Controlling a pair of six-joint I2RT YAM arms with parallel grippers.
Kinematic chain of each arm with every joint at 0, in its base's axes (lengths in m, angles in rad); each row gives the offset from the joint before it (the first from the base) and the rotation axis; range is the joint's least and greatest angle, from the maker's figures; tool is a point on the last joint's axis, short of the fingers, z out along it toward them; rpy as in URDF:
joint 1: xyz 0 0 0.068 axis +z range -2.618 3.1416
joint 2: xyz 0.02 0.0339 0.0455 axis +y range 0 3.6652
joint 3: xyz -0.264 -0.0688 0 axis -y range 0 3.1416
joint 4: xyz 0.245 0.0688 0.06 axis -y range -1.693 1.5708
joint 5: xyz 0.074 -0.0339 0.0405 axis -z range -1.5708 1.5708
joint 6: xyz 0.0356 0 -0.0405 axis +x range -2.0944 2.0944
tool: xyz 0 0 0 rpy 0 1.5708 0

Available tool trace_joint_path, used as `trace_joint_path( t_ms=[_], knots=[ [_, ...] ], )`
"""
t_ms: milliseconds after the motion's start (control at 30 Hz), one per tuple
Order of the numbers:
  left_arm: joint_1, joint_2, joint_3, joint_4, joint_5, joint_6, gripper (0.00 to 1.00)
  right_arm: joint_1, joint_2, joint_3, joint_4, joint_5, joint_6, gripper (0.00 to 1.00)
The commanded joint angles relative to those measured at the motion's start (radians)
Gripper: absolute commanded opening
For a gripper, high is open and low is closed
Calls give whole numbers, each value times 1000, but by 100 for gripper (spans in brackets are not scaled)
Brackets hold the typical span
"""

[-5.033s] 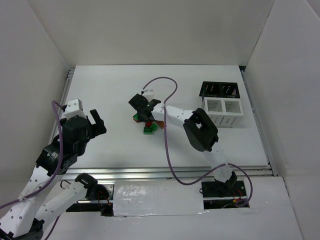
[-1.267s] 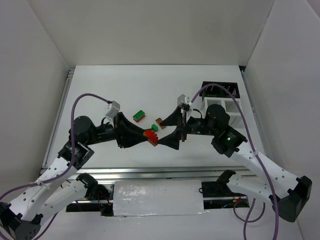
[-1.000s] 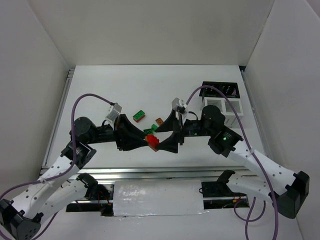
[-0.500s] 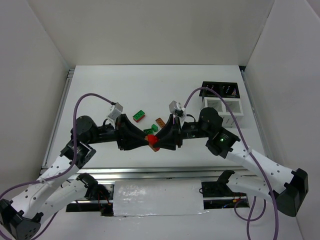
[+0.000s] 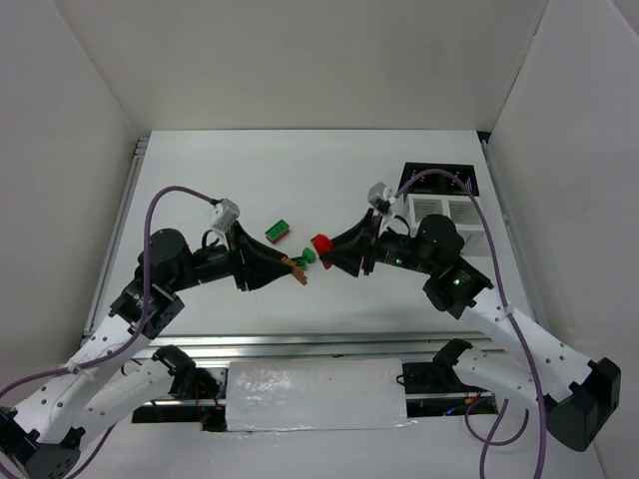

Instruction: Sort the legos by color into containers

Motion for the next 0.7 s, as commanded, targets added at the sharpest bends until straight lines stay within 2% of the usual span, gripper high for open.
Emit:
trace_joint_path(
  t_ms=[0, 33, 67, 100, 167, 200, 300, 367, 467, 567, 667],
  knots=[
    [1, -1, 137, -181, -218, 57, 0, -91, 8, 82, -160, 386, 18, 0],
    [1, 0, 162, -235, -319, 69, 0, -130, 40, 120, -225, 591, 71, 0],
    [3, 4, 182, -337, -376, 83, 0, -231, 77, 210, -367, 693, 108, 0],
    [3, 5, 214, -387, -434, 89, 0, -297, 167, 258, -429, 759, 133, 0],
    [3, 7, 231, -491, -566, 112, 0, -435, 253, 345, -524, 810, 184, 0],
    [3, 4, 233, -516, -600, 118, 0, -559, 322, 363, -529, 820, 196, 0],
    [3, -6, 222, -580, -651, 144, 0, -722, 408, 389, -508, 840, 245, 0],
    [3, -27, 195, -594, -662, 163, 0, -749, 475, 427, -486, 885, 241, 0],
    [3, -64, 152, -594, -677, 175, 0, -766, 577, 566, -563, 970, 222, 0],
    [1, -78, 152, -596, -677, 180, 0, -786, 699, 656, -592, 967, 212, 0],
    [1, -93, 147, -596, -709, 174, 0, -787, 739, 686, -583, 978, 201, 0]
  ],
)
